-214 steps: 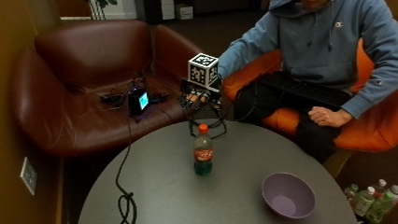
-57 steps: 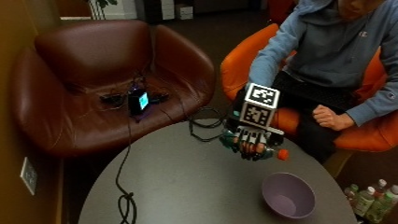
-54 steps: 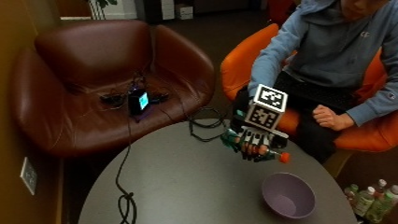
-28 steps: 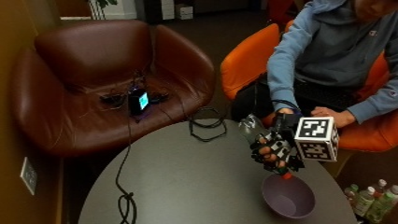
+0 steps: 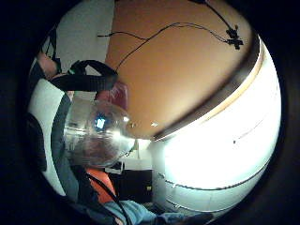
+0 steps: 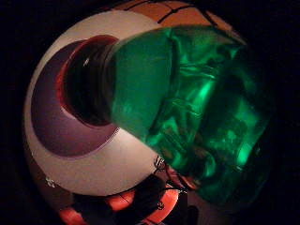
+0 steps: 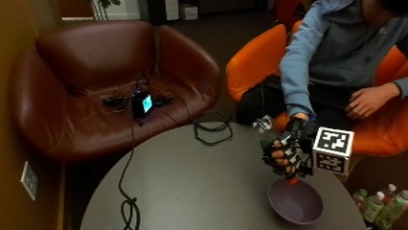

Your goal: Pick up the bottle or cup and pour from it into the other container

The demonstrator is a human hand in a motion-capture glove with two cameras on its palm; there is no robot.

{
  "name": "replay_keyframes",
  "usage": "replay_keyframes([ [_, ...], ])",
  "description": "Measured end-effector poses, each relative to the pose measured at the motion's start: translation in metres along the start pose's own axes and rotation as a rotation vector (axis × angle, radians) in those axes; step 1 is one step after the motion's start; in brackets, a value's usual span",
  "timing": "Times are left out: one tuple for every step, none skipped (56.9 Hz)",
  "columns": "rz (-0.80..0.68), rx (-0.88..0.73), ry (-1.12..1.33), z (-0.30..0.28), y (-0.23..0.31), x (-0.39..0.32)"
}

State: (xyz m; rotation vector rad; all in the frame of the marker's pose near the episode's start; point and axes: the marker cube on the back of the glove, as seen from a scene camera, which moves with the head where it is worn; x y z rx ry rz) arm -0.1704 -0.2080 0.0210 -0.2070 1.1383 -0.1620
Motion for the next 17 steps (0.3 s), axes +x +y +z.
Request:
replay_keyframes([
  [0.001, -0.001, -0.002, 0.0001, 0.0004, 0.0007],
  [0.003, -0.002, -0.004, 0.0001, 0.0005, 0.0017],
  [0.007, -0.001, -0.007, 0.0, 0.0003, 0.0027],
  [0.011, 0.0, -0.011, -0.0002, 0.0001, 0.0037],
  [0.014, 0.001, -0.016, -0.0004, 0.0001, 0.0044],
  [0.016, 0.002, -0.02, -0.0007, 0.0003, 0.0049],
  [0.017, 0.003, -0.023, -0.0009, 0.0008, 0.0053],
  [0.017, 0.003, -0.024, -0.001, 0.0014, 0.0058],
  [0.017, 0.002, -0.023, -0.0011, 0.0021, 0.0064],
  [0.016, 0.001, -0.023, -0.0013, 0.0029, 0.0069],
  [0.015, 0.001, -0.023, -0.0016, 0.0038, 0.0072],
  [0.012, 0.001, -0.024, -0.0018, 0.005, 0.007],
  [0.008, 0.001, -0.025, -0.0021, 0.0063, 0.0066],
  [0.004, 0.003, -0.027, -0.0024, 0.0073, 0.0061],
  [0.001, 0.005, -0.028, -0.0027, 0.0079, 0.0059],
  [0.0, 0.007, -0.029, -0.0029, 0.0081, 0.0059],
  [0.001, 0.008, -0.03, -0.0031, 0.008, 0.0061],
])
